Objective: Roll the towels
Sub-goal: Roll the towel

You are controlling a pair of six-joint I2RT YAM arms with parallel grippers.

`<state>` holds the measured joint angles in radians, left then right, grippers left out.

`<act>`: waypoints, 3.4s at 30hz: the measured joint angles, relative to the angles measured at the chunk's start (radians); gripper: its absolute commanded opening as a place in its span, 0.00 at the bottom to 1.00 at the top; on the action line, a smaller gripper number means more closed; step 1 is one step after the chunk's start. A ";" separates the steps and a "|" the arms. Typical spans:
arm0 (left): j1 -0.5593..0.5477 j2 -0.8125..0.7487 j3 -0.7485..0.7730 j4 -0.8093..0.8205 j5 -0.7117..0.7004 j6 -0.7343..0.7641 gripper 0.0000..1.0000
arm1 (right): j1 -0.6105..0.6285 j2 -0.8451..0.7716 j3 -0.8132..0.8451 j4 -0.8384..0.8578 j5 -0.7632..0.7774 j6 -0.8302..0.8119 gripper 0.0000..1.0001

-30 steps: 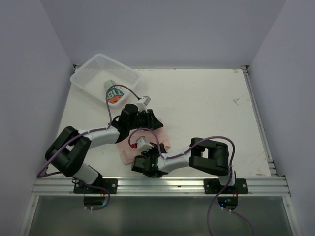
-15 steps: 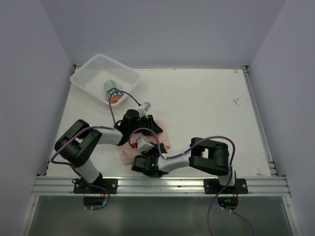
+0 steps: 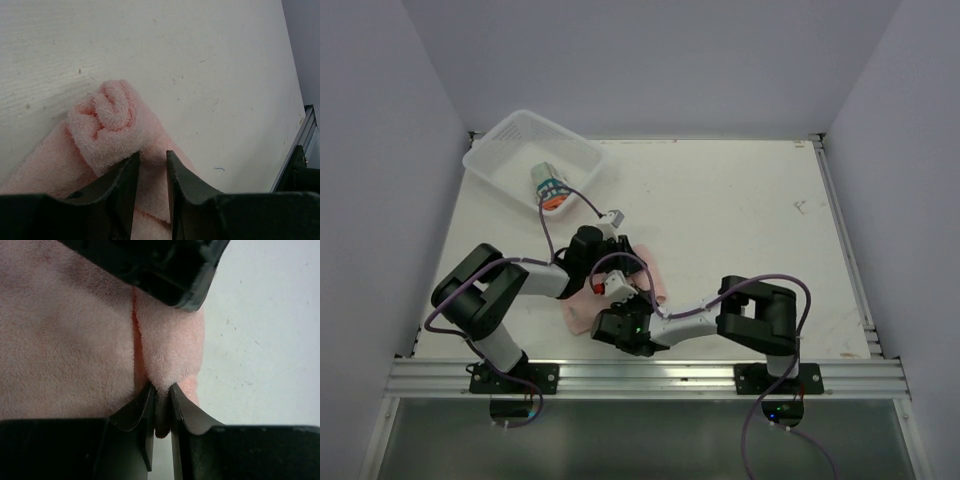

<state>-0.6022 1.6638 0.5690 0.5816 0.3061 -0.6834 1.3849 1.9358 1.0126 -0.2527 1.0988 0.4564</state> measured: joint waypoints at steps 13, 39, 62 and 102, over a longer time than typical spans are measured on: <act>-0.001 0.017 -0.001 0.027 -0.025 0.000 0.34 | -0.053 -0.382 -0.185 0.059 -0.290 0.093 0.42; -0.001 0.018 -0.001 0.029 -0.032 0.014 0.34 | -0.433 -0.532 -0.441 0.398 -0.814 0.320 0.59; 0.024 0.016 0.176 -0.264 -0.122 0.069 0.41 | -0.444 -0.436 -0.536 0.669 -0.853 0.370 0.00; 0.010 -0.200 0.088 -0.412 -0.192 0.136 0.00 | -0.406 -0.418 -0.481 0.600 -0.796 0.286 0.00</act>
<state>-0.5926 1.4643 0.6567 0.1696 0.1139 -0.5472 0.9787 1.5181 0.5320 0.3477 0.3031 0.7422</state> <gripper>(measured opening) 0.005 0.134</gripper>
